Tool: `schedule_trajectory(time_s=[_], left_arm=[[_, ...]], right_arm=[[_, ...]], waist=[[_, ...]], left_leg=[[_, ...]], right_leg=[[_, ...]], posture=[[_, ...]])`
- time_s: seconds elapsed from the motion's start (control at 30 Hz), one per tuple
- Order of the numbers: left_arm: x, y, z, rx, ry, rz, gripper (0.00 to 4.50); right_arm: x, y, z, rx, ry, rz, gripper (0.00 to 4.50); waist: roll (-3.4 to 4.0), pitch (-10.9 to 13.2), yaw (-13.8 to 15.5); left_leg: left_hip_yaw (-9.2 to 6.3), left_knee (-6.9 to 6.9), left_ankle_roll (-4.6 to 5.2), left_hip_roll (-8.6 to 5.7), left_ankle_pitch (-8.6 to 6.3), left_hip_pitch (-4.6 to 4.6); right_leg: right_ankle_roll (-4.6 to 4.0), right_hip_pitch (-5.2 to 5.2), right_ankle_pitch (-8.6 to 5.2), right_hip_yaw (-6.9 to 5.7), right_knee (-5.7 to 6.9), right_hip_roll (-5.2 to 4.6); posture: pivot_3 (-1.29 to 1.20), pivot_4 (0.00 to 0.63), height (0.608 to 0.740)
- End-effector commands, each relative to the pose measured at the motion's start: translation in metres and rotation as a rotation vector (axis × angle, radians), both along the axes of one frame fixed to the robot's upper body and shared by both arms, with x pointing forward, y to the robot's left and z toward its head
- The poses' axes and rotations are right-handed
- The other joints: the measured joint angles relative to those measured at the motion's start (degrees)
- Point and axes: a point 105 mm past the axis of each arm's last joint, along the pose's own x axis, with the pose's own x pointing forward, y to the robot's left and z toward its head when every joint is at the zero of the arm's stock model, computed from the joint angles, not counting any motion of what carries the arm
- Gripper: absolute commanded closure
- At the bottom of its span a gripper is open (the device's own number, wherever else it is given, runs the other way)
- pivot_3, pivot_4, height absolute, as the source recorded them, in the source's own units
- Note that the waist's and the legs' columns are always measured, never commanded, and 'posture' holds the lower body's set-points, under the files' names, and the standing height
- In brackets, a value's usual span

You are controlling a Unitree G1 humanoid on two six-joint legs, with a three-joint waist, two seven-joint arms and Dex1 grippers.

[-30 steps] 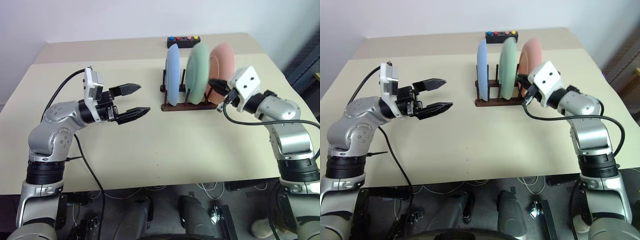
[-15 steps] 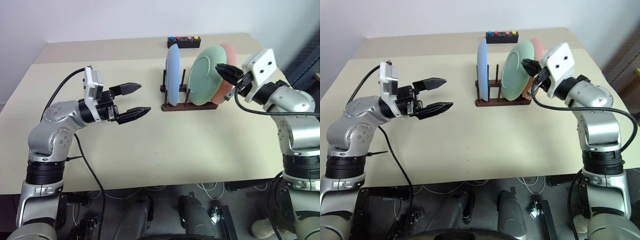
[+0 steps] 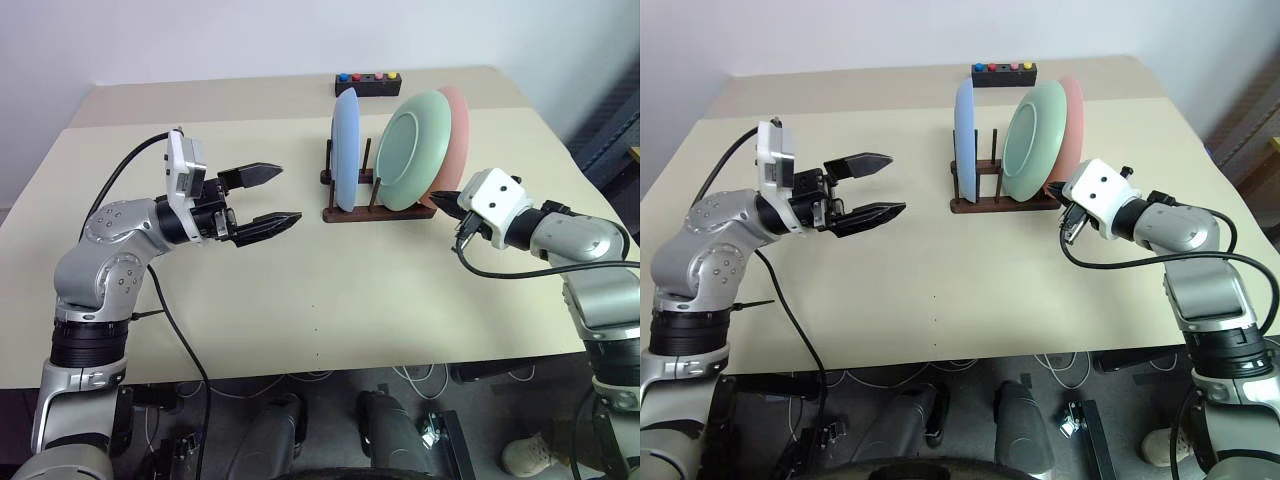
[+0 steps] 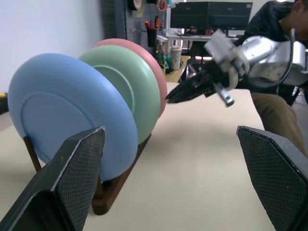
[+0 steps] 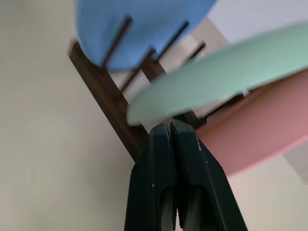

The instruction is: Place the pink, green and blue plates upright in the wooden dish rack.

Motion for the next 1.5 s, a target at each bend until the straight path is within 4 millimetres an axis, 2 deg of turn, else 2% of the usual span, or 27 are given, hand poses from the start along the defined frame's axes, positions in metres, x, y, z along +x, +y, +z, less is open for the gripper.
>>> schedule_trajectory(time_s=[0.03,0.27,0.67,0.9,1.2,1.43,1.5], left_arm=[[-0.005,0.000,0.014,-0.003,-0.056,-0.012,0.00],[-0.005,0.000,0.015,-0.002,-0.059,-0.006,0.00],[-0.004,0.001,0.013,-0.008,-0.056,0.007,0.00],[-0.003,0.002,0.012,-0.011,-0.053,0.009,0.00],[-0.004,0.003,0.011,-0.005,-0.053,0.017,0.00],[-0.004,0.002,0.011,-0.009,-0.049,0.013,0.00],[-0.003,0.002,0.011,-0.008,-0.049,0.013,0.00]], right_arm=[[0.008,-0.001,0.012,-0.057,-0.111,-0.021,4.45],[0.017,0.005,0.026,-0.014,-0.186,-0.019,4.45],[0.015,0.032,0.076,0.093,-0.290,0.060,4.45],[0.014,0.046,0.085,0.129,-0.308,0.094,4.45],[0.016,0.043,0.089,0.127,-0.319,0.080,4.45],[0.015,0.033,0.120,0.230,-0.388,0.046,4.45],[0.014,0.032,0.130,0.351,-0.364,0.055,4.45]], waist=[[0.00,0.0,0.0],[0.00,0.0,-0.1],[0.00,0.0,0.0],[0.00,0.0,-0.1],[0.00,0.0,-0.1],[0.00,0.0,-0.1],[0.00,0.0,-0.1]], left_leg=[[0.00,0.00,-0.01,0.00,0.00,0.00],[-0.01,-0.01,-0.03,0.01,0.01,0.00],[-0.02,0.00,-0.02,0.00,0.01,0.00],[-0.03,-0.01,-0.03,0.00,0.02,0.00],[-0.03,-0.01,-0.03,0.00,0.02,0.00],[-0.03,-0.01,-0.03,0.00,0.01,0.00],[-0.03,-0.01,-0.03,0.00,0.01,0.00]], right_leg=[[0.00,0.00,0.00,0.00,0.00,0.00],[0.00,-0.01,0.00,0.00,0.02,0.03],[0.00,-0.01,0.00,0.00,0.02,0.03],[0.00,-0.02,0.00,0.00,0.03,0.03],[0.00,-0.02,0.00,0.00,0.04,0.03],[0.00,-0.02,0.00,0.00,0.03,0.03],[0.00,-0.02,0.01,0.00,0.03,0.03]], posture=[[0.00,0.150,0.740],[0.00,0.150,0.740],[0.00,0.150,0.740],[0.00,0.150,0.740],[0.00,0.150,0.740],[0.00,0.150,0.740],[0.00,0.150,0.740]])
